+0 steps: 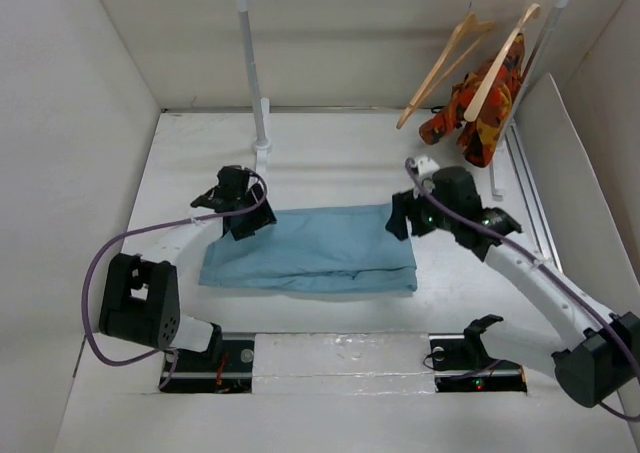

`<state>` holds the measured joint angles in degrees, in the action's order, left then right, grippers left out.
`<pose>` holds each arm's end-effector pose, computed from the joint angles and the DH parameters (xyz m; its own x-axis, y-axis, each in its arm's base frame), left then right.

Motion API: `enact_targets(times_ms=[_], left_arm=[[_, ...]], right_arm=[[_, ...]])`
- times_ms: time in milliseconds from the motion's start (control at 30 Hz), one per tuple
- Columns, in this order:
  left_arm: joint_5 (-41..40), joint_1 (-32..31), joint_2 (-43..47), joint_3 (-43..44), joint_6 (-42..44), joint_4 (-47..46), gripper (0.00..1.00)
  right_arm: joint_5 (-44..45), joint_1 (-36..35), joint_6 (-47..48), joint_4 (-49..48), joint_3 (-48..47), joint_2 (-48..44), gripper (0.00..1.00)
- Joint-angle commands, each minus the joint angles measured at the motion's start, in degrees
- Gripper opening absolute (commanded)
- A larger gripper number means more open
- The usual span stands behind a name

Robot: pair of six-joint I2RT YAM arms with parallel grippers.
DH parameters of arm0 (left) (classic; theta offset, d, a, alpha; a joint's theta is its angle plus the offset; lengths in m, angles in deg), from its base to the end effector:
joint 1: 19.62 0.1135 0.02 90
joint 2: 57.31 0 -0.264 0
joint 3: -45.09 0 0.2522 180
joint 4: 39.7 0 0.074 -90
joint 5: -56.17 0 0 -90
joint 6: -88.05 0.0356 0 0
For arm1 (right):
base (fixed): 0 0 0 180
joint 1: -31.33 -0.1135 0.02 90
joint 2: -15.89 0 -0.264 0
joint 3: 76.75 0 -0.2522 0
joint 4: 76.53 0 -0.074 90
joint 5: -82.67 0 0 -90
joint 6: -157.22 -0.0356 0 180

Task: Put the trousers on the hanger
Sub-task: Fold the trousers at the center of the board, then pick up the hanger from the clothesline.

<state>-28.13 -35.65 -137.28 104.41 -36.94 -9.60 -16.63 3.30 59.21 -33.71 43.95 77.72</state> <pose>0.2674 -0.0805 0.1998 -0.8020 -0.3633 -0.4742 -0.1522 0.8919 -0.4258 0.1950 0.1104 0.2575 -0.7004 -0.2171 -0.6799 -0.4710 0.8563 0.2118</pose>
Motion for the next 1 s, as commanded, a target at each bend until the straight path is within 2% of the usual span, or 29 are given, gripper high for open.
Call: enact_targets(times_ms=[0, 67, 133, 167, 200, 267, 333, 433, 467, 600, 833, 900, 967], left_arm=[[-6.05, 0.91, 0.69, 9.0, 1.41, 1.86, 0.59], [-3.32, -1.62, 0.95, 13.73, 1.49, 1.59, 0.56], [-2.36, -4.43, 1.48, 16.39, 2.98, 1.15, 0.46], [-2.09, -7.4, 1.65, 17.79, 3.25, 0.8, 0.27], [-1.57, -8.91, 1.48, 18.07, 3.43, -0.16, 0.15], [0.19, -12.68, 0.69, 17.72, 3.61, -0.96, 0.0], [0.46, -14.63, -0.54, 17.2, 2.73, -1.83, 0.0], [2.65, -16.57, 0.24, 14.12, 2.37, -5.52, 0.0], [2.83, -17.1, 1.03, 12.2, 2.72, -7.01, 0.0], [5.46, -17.72, 0.6, 10.61, 3.08, -7.63, 0.0], [12.57, -17.72, -5.81, 7.62, 3.79, -6.76, 0.0], [14.08, -16.06, -9.85, 7.35, 3.61, -6.06, 0.0], [13.73, -14.13, -12.04, 7.35, 3.61, -6.49, 0.0]], right_arm=[[-5.8, 2.97, 3.7, 2.06, -15.33, -0.31, 0.71], [-7.04, 4.47, 3.97, 1.18, -26.41, 1.28, 0.71], [-8.01, 7.62, 4.06, -2.41, -35.52, 4.69, 0.72], [-8.19, 9.03, 3.45, -3.47, -38.11, 6.1, 0.71], [-8.54, 10.61, 2.31, -5.05, -40.92, 7.6, 0.7], [-8.72, 15.27, -0.23, -6.38, -47.84, 12.69, 0.74], [-6.35, 17.56, -2.0, -7.25, -51.39, 16.21, 0.81], [-7.57, 21.08, -5.6, -9.9, -56.57, 22.8, 0.83], [-8.53, 22.22, -7.27, -11.03, -60.85, 27.43, 0.84], [-8.02, 22.75, -9.47, -9.82, -64.83, 32.29, 0.85], [-4.77, 22.06, -12.64, -9.12, -66.6, 38.01, 0.84], [-1.96, 21.18, -12.9, -9.28, -65.91, 38.02, 0.83], [-2.91, 21.18, -14.13, -12.6, -63.55, 38.19, 0.83]])
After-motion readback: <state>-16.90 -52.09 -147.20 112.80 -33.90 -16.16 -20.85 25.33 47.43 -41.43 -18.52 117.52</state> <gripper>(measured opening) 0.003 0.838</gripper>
